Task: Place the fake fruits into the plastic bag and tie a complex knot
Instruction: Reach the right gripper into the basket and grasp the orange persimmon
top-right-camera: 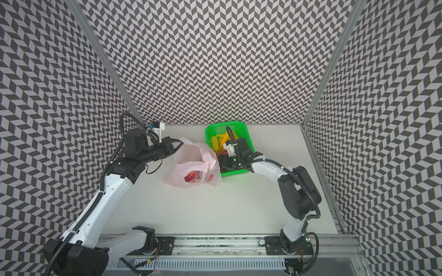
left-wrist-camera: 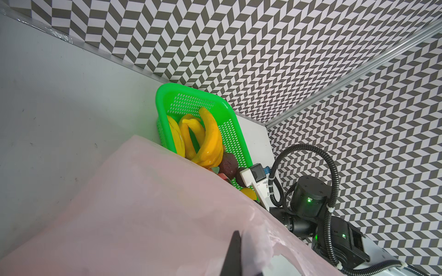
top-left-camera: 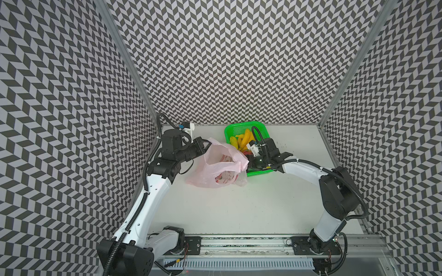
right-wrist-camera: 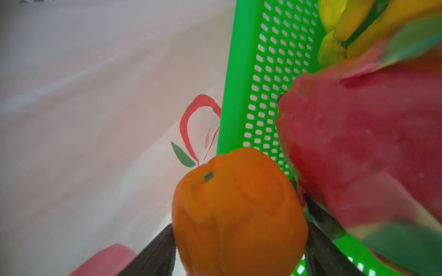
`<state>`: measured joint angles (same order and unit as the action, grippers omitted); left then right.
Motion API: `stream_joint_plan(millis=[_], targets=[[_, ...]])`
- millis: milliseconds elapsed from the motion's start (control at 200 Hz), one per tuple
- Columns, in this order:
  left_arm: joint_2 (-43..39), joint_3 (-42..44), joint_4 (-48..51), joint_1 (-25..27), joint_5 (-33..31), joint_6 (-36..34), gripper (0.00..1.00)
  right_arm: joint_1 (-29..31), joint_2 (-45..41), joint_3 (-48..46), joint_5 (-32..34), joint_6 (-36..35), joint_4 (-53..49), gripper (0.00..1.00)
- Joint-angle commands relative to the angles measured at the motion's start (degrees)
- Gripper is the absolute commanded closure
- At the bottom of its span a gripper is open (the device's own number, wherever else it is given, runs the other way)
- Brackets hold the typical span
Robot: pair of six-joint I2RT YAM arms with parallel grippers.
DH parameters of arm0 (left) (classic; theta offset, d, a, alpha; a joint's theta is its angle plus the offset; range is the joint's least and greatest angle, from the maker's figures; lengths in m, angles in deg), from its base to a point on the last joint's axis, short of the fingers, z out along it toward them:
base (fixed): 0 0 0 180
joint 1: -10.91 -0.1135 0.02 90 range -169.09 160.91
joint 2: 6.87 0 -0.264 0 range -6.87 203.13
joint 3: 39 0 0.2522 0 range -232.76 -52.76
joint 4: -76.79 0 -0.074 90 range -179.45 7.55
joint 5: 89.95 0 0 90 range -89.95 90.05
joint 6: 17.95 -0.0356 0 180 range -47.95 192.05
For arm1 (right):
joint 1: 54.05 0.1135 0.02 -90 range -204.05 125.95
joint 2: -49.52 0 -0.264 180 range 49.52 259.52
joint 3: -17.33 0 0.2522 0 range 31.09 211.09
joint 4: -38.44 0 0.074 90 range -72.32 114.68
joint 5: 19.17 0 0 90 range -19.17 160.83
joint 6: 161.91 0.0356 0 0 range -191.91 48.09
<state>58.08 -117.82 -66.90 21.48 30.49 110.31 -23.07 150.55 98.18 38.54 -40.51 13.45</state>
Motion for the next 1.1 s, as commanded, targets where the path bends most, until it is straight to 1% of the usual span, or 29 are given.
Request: stream_joint_plan(millis=[0, 195, 300, 406, 471, 621, 851, 1097], targets=[[-0.99, -0.33, -1.36, -0.17, 0.85, -0.03, 1.00, 0.65, 1.48, 2.23, 2.15, 0.77, 2.52, 0.20], [-0.88, -0.25, -1.36, -0.20, 0.94, -0.19, 1.00, 0.83, 1.99, 2.78, 3.20, 0.26, 2.31, 0.29], [-0.83, -0.27, -1.29, -0.14, 0.94, -0.29, 1.00, 0.79, 1.34, 2.54, 4.11, -0.62, 1.60, 0.39], [-0.79, -0.38, -1.28, -0.20, 0.94, -0.24, 1.00, 0.75, -0.09, 1.76, 5.36, -1.32, 1.73, 0.45], [-0.89, -0.42, -1.19, -0.17, 0.86, -0.29, 1.00, 0.75, -1.09, 1.32, 6.04, -1.83, 1.81, 0.47], [-0.88, -0.60, -0.84, -0.15, 0.85, -0.29, 1.00, 0.32, -4.24, -0.35, 7.44, -2.54, 1.99, 0.48], [-0.69, -0.55, -0.90, -0.20, 0.68, -0.29, 1.00, -1.99, -11.50, -6.24, 7.84, -2.80, 4.14, 0.50], [0.57, -0.66, -1.44, -0.18, 0.85, -0.03, 1.00, -4.03, -17.99, -9.92, 8.03, -4.06, 3.32, 0.50]])
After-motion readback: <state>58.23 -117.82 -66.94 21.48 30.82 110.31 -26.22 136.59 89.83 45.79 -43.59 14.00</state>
